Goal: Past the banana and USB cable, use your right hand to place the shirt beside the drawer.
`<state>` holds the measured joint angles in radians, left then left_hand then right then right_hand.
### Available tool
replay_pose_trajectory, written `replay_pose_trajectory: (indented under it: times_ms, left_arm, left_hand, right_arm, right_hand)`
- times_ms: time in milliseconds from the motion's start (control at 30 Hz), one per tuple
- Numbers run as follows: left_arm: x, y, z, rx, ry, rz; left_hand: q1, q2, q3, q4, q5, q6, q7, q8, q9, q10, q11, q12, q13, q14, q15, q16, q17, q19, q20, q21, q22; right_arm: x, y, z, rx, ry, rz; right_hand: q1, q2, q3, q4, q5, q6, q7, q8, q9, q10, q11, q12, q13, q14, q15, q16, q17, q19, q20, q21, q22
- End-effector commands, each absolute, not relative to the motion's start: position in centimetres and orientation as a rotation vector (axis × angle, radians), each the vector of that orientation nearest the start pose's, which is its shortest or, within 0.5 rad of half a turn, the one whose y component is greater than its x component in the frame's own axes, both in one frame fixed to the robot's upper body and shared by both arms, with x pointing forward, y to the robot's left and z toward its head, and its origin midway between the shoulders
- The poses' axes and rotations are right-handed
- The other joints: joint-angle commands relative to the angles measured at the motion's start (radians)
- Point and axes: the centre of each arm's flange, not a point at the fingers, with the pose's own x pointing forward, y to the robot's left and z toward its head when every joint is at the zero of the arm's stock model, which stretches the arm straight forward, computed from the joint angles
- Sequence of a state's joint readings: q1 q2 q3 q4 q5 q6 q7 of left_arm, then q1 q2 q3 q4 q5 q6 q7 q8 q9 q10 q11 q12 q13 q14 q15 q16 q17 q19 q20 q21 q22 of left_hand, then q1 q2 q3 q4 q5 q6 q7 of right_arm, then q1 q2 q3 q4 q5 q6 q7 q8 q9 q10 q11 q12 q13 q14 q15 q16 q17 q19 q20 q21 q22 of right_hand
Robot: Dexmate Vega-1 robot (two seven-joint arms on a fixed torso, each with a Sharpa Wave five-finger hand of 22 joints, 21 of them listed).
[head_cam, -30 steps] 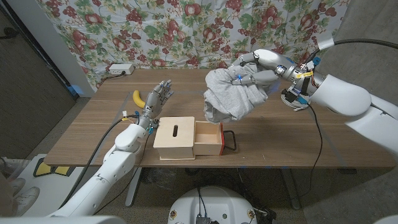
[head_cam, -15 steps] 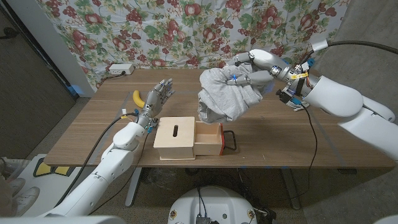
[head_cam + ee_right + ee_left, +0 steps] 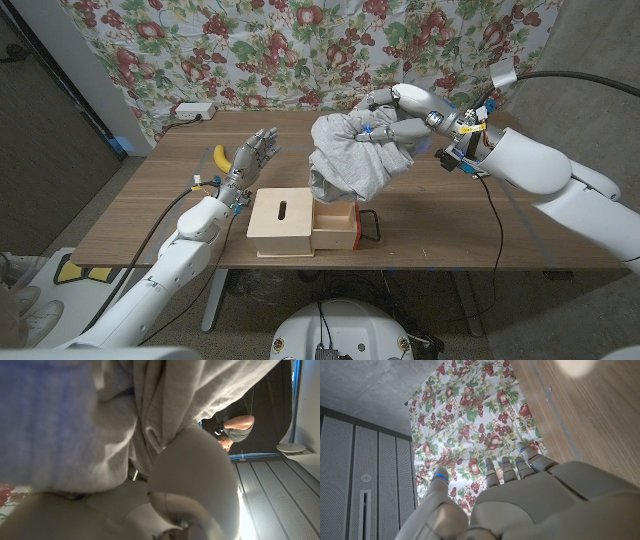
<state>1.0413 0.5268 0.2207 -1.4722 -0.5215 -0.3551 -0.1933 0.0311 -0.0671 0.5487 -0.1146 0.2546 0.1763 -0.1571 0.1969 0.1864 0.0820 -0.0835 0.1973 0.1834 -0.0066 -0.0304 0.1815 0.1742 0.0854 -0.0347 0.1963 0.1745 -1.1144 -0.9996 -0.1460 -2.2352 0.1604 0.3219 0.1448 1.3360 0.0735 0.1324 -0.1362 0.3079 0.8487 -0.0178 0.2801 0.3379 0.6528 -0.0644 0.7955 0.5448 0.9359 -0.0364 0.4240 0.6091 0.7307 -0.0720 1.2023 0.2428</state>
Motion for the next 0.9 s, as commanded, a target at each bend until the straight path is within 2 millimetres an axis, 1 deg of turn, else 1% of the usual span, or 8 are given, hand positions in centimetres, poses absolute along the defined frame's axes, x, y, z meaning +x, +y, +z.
replay_pose_trajectory:
  times_ms: [33,133,300,500,700,900]
  left_arm:
    - [59.0,30.0,-5.1,0.106,-0.68,-0.326]
    - [58.9,30.0,-5.0,0.11,-0.683,-0.33]
    - [59.0,29.9,-4.9,0.106,-0.687,-0.33]
    - [59.1,29.7,-5.0,0.108,-0.683,-0.333]
    - [59.1,29.5,-5.2,0.116,-0.668,-0.345]
    - [58.9,29.6,-5.1,0.118,-0.667,-0.338]
  left_hand:
    - [0.004,0.005,-0.004,0.001,-0.002,0.007,-0.001,-0.001,0.003,-0.007,0.0,0.002,0.003,-0.009,-0.062,0.003,0.005,-0.005,-0.045,0.001,0.003]
    - [0.004,0.005,-0.004,0.001,-0.002,0.007,-0.001,-0.001,0.003,-0.008,0.0,0.002,0.003,-0.01,-0.062,0.003,0.005,-0.005,-0.045,0.001,0.003]
    - [0.005,0.005,-0.004,0.001,-0.002,0.008,-0.001,-0.001,0.003,-0.007,-0.001,0.003,0.003,-0.011,-0.063,0.003,0.005,-0.005,-0.045,0.001,0.003]
    - [0.005,0.005,-0.004,0.001,-0.002,0.007,-0.001,-0.001,0.003,-0.007,0.0,0.003,0.003,-0.011,-0.062,0.003,0.005,-0.005,-0.045,0.001,0.003]
    - [0.005,0.006,-0.005,0.0,-0.002,0.006,0.0,-0.001,0.003,-0.008,0.001,0.002,0.003,-0.013,-0.06,0.002,0.005,-0.007,-0.045,0.0,0.003]
    - [0.005,0.006,-0.005,0.0,-0.002,0.006,0.001,-0.001,0.003,-0.009,0.0,0.002,0.003,-0.015,-0.06,0.002,0.005,-0.007,-0.044,0.0,0.003]
  right_arm:
    - [40.1,-18.3,8.1,-0.925,-1.148,0.592]
    - [40.5,-18.2,7.8,-0.929,-1.138,0.6]
    - [40.9,-18.1,7.6,-0.894,-1.128,0.613]
    - [41.2,-18.1,7.2,-0.906,-1.124,0.614]
    - [42.4,-18.3,6.3,-0.864,-1.088,0.645]
    - [43.2,-18.4,5.4,-0.862,-1.066,0.649]
  right_hand:
    - [0.033,0.042,0.002,0.003,0.003,0.008,0.001,-0.004,0.004,0.006,-0.004,0.003,0.002,0.104,-0.201,0.005,0.0,-0.005,-0.132,0.009,0.001]
    - [0.034,0.042,0.001,0.001,0.003,0.009,-0.001,-0.005,0.004,0.006,-0.002,0.003,0.003,0.104,-0.201,0.005,0.0,-0.007,-0.133,0.013,0.0]
    - [0.036,0.041,0.001,-0.001,0.004,0.009,0.0,-0.007,0.006,0.007,-0.004,0.001,0.0,0.104,-0.201,0.004,-0.001,-0.011,-0.133,0.021,-0.002]
    - [0.043,0.041,0.002,-0.006,0.005,0.01,-0.001,-0.008,0.008,0.006,-0.005,0.001,0.001,0.104,-0.202,0.004,0.001,-0.015,-0.133,0.03,-0.004]
    - [0.042,0.041,0.001,-0.006,0.005,0.012,-0.003,-0.01,0.009,0.009,-0.007,0.001,0.001,0.104,-0.202,0.003,0.002,-0.021,-0.131,0.037,-0.007]
    - [0.041,0.04,0.0,-0.005,0.005,0.015,-0.003,-0.011,0.01,0.012,-0.008,0.002,0.0,0.105,-0.202,0.004,0.004,-0.026,-0.129,0.043,-0.01]
